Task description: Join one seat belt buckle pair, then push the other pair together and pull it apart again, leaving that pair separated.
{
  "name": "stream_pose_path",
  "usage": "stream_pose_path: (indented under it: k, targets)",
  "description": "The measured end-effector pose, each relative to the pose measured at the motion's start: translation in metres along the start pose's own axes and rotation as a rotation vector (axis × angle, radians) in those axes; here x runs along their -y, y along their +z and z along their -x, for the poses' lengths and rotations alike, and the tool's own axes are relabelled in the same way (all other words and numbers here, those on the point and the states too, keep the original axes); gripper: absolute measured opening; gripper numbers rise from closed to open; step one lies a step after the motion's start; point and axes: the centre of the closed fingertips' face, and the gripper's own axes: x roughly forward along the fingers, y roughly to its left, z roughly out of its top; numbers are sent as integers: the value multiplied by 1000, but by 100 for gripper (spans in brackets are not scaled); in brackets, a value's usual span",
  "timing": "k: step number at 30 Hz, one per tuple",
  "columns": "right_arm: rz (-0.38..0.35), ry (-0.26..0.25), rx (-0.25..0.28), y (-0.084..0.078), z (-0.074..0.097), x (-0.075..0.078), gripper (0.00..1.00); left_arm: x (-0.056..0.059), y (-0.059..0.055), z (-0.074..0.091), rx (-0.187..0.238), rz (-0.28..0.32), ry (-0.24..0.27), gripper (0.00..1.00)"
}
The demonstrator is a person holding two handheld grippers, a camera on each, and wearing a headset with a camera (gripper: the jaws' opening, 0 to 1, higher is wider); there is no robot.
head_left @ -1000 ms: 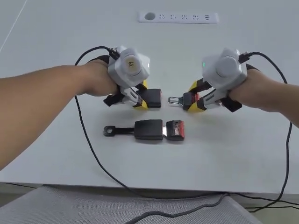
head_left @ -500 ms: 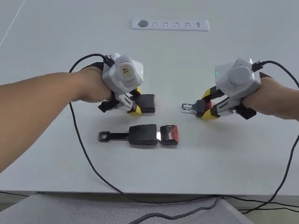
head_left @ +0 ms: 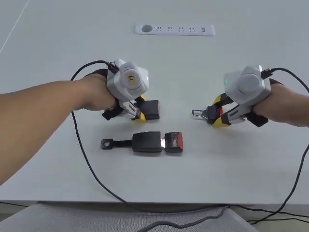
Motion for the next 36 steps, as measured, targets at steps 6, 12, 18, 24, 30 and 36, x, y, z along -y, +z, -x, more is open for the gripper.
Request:
stream_pose_path:
  k: [6,12,18,24,30,36]
  targets:
    - [-15,-12,30,5,3,-3,38,-6,-1,1,-6,-24,21,37]
    - [-19,-50,54,14,17,-3,40,-5,7,6,-17,-20,48,51]
    - [-43,-88,95,20,26,-3,44,-7,7,21,9,10,99,54]
    - [-87,-126,127,24,37,-18,46,0,12,43,72,63,165,56]
    - [-130,-156,148,23,47,-34,51,14,12,70,106,94,203,63]
    - [-207,-177,191,21,50,-50,56,24,1,94,131,157,283,82]
